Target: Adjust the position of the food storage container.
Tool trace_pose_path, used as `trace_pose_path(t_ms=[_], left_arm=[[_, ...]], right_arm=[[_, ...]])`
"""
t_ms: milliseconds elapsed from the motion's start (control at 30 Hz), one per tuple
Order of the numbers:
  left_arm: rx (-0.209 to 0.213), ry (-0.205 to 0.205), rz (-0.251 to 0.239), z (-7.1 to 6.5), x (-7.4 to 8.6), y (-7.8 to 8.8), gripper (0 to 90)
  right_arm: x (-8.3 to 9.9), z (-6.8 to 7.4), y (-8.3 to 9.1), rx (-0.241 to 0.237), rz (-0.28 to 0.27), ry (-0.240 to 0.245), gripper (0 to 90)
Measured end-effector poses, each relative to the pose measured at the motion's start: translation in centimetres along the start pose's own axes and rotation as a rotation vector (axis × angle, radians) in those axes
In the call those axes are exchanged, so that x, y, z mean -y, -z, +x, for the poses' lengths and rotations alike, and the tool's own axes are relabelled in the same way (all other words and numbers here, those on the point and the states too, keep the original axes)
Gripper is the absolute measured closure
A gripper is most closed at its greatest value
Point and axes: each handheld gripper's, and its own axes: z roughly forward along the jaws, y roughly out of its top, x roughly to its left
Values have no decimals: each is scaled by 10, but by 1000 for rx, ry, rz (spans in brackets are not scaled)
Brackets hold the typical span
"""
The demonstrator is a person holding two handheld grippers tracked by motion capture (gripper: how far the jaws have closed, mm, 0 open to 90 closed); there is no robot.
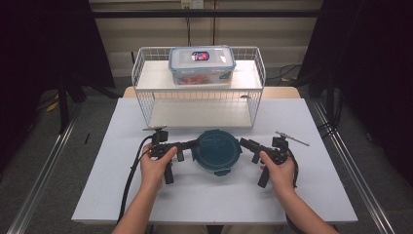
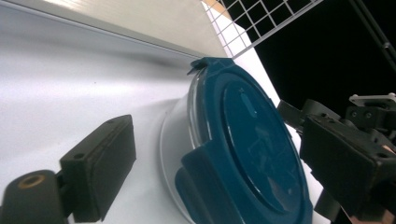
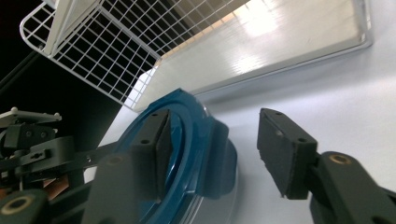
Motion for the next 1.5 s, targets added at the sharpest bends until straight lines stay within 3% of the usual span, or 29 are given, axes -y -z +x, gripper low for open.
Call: trace_pose_path(t_ms=[100,167,367,800,1033,1233,1500], left_arm=[[0,27,9,2,4,-2,119],[-20,25,20,3,5,-3,120],[-11,36,28,1,7,-6,151],[-6,71,58,0,12,-11,340],[11,99,41,0,14,-11,432],[12,152,8,2,17,-10,456],[22,172,-1,2,18,-11,458]], right_arm=[[2,1,-3,0,8,-1,417],[3,1,-6,-6,9,-11,417],[7,1,-12,-4,29,-18,420],[12,-6,-16,7,43,-57,471],[14,-7,-16,-12,39,-115,511],[16,-6,-16,-23,32,-131,555],[17,-7,-16,-26,25,-155,557]])
